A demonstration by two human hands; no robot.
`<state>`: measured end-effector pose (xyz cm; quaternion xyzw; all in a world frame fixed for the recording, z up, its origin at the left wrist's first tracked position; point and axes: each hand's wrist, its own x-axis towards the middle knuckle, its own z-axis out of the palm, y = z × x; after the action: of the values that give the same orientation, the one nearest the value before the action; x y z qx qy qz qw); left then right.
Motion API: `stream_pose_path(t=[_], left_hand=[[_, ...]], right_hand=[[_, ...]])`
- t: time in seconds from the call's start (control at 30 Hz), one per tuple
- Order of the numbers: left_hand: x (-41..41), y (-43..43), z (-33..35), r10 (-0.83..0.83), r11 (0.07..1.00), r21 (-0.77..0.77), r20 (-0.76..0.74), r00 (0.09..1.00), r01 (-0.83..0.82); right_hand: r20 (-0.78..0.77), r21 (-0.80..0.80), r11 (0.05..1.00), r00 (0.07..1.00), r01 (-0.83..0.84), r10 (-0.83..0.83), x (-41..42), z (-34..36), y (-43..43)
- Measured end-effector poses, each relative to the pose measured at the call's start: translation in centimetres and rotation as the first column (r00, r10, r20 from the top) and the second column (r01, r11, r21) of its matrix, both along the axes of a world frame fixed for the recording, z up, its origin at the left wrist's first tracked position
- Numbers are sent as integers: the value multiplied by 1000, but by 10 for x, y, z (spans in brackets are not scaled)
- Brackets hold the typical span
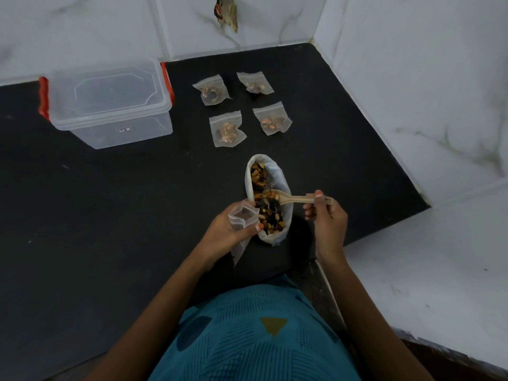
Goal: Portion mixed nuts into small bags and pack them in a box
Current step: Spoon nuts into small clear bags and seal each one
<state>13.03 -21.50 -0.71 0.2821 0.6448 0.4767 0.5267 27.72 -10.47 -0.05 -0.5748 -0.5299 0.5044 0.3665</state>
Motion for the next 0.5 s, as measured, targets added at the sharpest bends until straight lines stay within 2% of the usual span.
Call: stream_pose_path(t=[0.2, 0.33, 0.43, 0.5], left_hand=[[-1, 0, -1, -22, 1000, -5, -6, 1000, 22], [-2, -1, -4, -27, 1000, -5, -34, 999, 26], [-1, -2, -6, -7, 1000, -25, -185, 983, 3], [1, -2, -5, 2, 1000, 20, -330, 944, 5]], right_hand=[[-1, -23, 1000, 1000, -14, 14, 1, 1, 1], [-57, -112, 994, 998, 8, -15, 3, 1, 1], [-123, -184, 983, 991, 21, -45, 4, 4, 2], [-136, -201, 979, 989, 20, -48, 6, 8, 3]])
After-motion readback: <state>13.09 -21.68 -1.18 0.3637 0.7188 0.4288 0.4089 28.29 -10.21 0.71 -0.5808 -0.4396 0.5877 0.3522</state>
